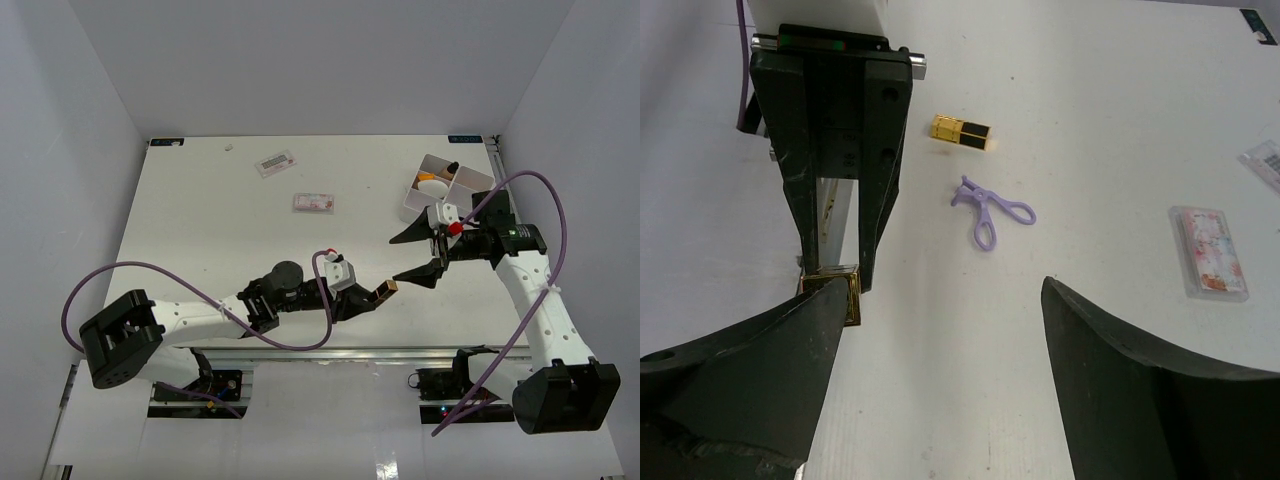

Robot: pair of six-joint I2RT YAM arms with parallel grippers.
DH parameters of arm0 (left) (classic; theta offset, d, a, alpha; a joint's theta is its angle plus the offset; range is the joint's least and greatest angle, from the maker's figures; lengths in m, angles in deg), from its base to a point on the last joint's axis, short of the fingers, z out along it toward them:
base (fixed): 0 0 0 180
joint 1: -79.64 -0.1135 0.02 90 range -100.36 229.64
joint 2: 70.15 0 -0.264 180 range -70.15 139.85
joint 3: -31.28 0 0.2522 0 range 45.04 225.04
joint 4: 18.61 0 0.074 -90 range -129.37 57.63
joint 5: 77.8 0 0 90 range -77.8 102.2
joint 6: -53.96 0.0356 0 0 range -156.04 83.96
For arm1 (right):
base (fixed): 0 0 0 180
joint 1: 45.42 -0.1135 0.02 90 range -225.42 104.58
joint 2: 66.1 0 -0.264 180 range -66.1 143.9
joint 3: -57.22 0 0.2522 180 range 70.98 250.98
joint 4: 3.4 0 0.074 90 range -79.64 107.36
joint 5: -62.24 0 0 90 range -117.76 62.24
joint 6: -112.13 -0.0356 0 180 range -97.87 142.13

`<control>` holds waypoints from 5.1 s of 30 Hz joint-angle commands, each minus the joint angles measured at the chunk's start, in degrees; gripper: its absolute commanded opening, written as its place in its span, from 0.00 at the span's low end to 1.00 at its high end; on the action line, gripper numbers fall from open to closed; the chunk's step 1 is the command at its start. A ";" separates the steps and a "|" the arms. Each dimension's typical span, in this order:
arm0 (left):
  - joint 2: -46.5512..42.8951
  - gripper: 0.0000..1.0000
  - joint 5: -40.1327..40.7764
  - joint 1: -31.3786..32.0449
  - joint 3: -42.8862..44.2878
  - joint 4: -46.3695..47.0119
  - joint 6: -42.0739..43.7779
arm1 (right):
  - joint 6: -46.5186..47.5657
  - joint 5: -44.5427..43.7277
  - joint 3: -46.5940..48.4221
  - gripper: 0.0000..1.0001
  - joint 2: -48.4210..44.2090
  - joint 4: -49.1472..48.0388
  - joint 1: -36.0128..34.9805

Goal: Organize the makeup

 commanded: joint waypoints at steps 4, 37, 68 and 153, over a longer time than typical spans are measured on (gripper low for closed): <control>-0.78 0.17 -1.00 -0.89 1.06 3.07 -0.41 | 16.55 2.97 2.95 0.75 4.30 15.11 -1.29; -0.66 0.17 -2.35 -3.14 3.96 0.74 1.21 | 10.22 2.45 0.40 0.65 2.83 9.70 -3.73; -6.75 0.87 9.15 -3.74 6.15 -7.36 4.42 | 6.13 -7.40 2.42 0.08 0.84 7.97 -1.14; -21.17 0.98 25.52 -22.68 13.74 -68.42 -25.78 | -26.32 -16.60 4.95 0.69 6.95 -20.05 19.43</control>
